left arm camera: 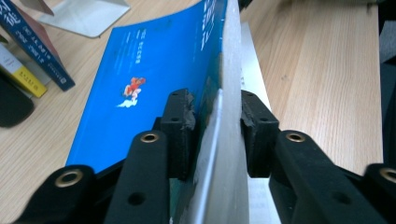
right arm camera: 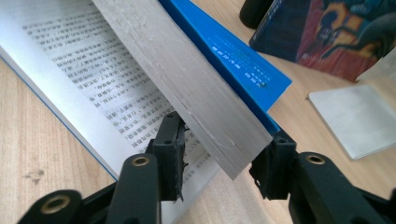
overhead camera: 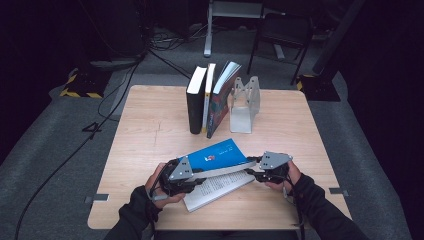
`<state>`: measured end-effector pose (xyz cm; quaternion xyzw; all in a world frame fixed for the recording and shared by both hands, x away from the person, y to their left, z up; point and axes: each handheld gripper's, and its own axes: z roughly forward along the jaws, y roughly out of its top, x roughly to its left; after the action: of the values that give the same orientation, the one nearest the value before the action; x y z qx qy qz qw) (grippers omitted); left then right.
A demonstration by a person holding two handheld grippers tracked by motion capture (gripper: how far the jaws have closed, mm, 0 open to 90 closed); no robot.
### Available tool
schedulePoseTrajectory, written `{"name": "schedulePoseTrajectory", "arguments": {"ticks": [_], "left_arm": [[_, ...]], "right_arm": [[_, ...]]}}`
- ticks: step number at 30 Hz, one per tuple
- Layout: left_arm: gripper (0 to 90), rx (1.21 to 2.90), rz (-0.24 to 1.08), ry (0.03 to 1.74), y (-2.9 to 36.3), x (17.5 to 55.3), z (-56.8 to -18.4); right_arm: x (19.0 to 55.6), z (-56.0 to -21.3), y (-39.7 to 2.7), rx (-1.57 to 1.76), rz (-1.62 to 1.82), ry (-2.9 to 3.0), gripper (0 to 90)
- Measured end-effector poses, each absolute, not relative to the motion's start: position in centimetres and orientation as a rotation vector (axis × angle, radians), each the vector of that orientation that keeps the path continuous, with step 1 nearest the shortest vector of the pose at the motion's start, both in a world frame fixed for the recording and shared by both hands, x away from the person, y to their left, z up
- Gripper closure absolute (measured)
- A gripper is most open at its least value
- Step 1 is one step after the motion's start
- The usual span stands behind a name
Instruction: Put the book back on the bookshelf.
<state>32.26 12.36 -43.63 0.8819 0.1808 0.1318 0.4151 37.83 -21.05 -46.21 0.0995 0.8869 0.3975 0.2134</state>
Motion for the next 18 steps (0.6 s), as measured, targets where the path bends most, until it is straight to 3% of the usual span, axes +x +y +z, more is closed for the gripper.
{"name": "schedulePoseTrajectory", "arguments": {"ticks": [18], "left_arm": [[56.5,2.38,0.52,0.521,11.6,31.4,-44.5]], "right_arm": [[35.8,-44.4,-19.9,0.112,1.081,2.439,63.4]]}}
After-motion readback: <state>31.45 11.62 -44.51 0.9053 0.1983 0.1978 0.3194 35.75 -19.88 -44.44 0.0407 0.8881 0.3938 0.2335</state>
